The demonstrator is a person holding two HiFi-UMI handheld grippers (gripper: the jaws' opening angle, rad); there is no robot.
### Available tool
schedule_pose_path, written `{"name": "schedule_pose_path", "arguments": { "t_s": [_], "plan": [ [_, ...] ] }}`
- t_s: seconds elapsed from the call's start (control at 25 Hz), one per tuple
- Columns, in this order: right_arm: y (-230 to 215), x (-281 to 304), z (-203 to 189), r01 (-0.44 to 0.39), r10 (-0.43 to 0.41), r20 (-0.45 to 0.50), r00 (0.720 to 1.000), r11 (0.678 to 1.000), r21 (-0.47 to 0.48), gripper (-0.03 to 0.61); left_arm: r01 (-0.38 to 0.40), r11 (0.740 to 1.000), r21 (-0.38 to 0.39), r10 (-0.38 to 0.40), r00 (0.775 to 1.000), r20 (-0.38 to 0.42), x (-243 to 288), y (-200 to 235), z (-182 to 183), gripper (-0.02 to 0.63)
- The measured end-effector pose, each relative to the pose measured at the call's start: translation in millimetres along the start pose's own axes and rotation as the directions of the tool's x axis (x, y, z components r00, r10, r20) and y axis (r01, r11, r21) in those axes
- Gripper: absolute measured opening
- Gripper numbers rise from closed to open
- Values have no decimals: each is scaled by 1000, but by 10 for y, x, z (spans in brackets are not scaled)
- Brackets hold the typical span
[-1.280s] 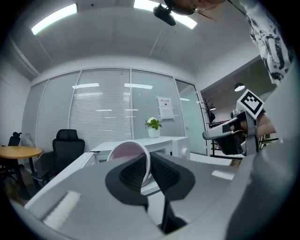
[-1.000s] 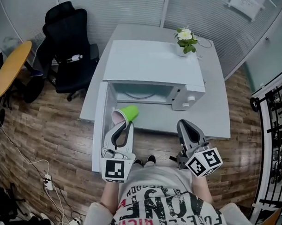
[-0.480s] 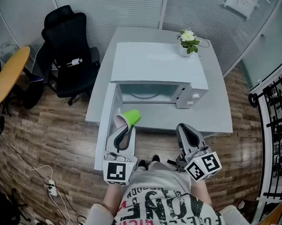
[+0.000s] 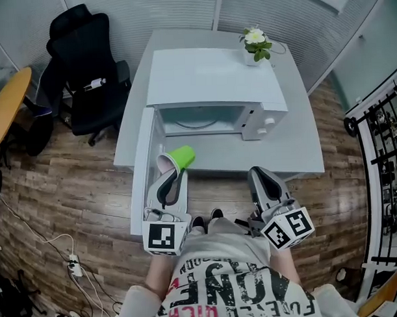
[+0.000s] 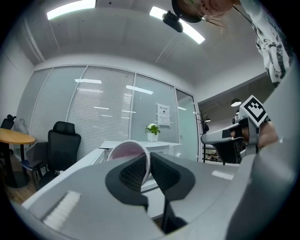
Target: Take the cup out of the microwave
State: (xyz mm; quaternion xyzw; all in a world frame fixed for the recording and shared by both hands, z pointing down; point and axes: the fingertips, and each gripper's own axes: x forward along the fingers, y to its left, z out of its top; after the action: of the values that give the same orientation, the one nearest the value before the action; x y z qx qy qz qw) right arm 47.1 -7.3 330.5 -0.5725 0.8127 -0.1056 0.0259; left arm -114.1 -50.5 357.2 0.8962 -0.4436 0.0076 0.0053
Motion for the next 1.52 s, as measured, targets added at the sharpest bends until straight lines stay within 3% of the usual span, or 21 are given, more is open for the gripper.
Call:
{"name": "schedule_pose_path", "arguments": {
  "t_s": [0.4,0.84,1.52],
  "plan": [
    [-59,-13,28,14,-14,6,1000,1000,16,21,31,999,22,-31,999,-10,99,-74,6,40],
    [-76,62,-31,27,-27,-11,1000,1000,16,21,56,998,-18,-57,997,-44,171,-105,-41,40],
    [-25,93,-36,30,-30,-13,999,999,10,21,91,996,6,-91,996,-6,183,-116,-12,40]
  ]
}}
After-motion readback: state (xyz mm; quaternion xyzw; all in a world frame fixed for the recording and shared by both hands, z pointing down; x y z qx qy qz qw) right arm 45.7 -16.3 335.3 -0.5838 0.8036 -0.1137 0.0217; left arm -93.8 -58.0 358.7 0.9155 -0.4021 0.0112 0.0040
